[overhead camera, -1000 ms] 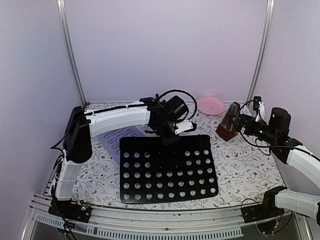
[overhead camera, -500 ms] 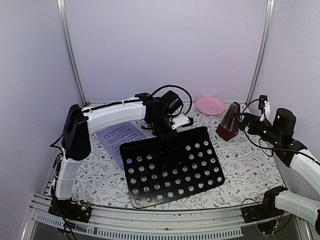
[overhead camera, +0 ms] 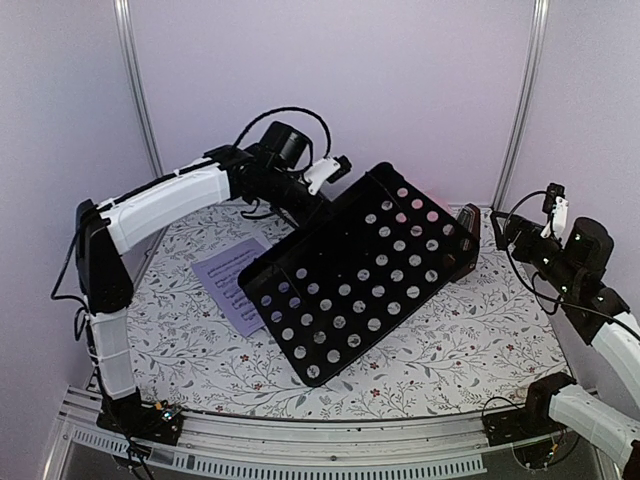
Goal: Set up the instrument practice props
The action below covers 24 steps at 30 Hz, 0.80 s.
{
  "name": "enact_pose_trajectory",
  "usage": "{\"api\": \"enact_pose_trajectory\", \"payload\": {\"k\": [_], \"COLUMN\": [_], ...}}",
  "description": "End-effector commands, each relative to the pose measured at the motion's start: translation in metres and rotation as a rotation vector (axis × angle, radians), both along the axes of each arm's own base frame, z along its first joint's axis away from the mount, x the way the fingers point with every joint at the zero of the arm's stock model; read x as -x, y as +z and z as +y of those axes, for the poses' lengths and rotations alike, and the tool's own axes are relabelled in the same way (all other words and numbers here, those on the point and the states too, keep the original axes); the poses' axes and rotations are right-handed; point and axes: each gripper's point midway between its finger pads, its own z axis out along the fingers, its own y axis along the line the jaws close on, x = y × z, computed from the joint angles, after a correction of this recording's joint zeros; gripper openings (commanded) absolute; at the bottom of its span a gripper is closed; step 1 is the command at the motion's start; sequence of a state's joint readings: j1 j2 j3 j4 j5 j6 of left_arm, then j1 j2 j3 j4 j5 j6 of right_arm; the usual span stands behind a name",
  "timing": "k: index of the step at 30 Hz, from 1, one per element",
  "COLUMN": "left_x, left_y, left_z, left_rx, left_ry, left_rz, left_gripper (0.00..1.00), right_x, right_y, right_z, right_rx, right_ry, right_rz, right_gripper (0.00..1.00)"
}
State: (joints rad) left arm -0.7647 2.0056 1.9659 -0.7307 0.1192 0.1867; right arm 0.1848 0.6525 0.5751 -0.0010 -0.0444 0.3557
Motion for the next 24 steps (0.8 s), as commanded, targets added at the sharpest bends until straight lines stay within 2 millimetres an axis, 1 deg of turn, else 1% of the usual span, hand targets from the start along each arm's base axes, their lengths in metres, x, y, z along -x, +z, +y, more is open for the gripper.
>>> {"api": "enact_pose_trajectory", "payload": {"k": [1, 5, 9, 10, 14, 20, 22, 24], "left_x": [-0.011, -0.001, 0.014, 0.015, 0.013, 0.014, 0.016, 0.017], "left_y": [0.198, 0.249, 0.292, 0.303, 0.327, 0.358, 0.366, 0.370], "left_z": [0.029, 0.052, 0.073, 0.081, 0.107, 0.130, 0.136, 0.145], "left_rx": [0.485, 0.651, 0.819, 0.863, 0.995, 1.183, 1.256, 1.335], "left_ry": [0.057, 0.037, 0.014, 0.020, 0.051, 0.130, 0.151, 0.190], "left_rz": [-0.313, -0.341, -0.368, -0.383, -0.371, -0.331, -0.304, -0.270], "left_gripper": [0.00, 0.00, 0.00, 0.00, 0.00, 0.00, 0.00, 0.00], "right_x": [0.000, -0.003, -0.005, -0.006, -0.008, -0.011, -0.013, -0.014], "right_y": [0.007, 0.002, -0.004, -0.005, -0.006, -0.007, -0.008, -0.009], "right_z": [-0.010, -0.007, 0.002, 0.005, 0.016, 0.035, 0.040, 0.045], "right_rx": [-0.013, -0.012, -0.004, -0.003, 0.009, 0.022, 0.021, 0.016], "right_ry": [-0.056, -0.043, 0.009, 0.024, 0.087, 0.198, 0.226, 0.253], "right_rz": [-0.005, -0.001, -0.019, -0.021, -0.026, -0.024, -0.022, -0.024], "right_gripper": [0.99, 0.99, 0.99, 0.99, 0.99, 0.99, 0.99, 0.99]}}
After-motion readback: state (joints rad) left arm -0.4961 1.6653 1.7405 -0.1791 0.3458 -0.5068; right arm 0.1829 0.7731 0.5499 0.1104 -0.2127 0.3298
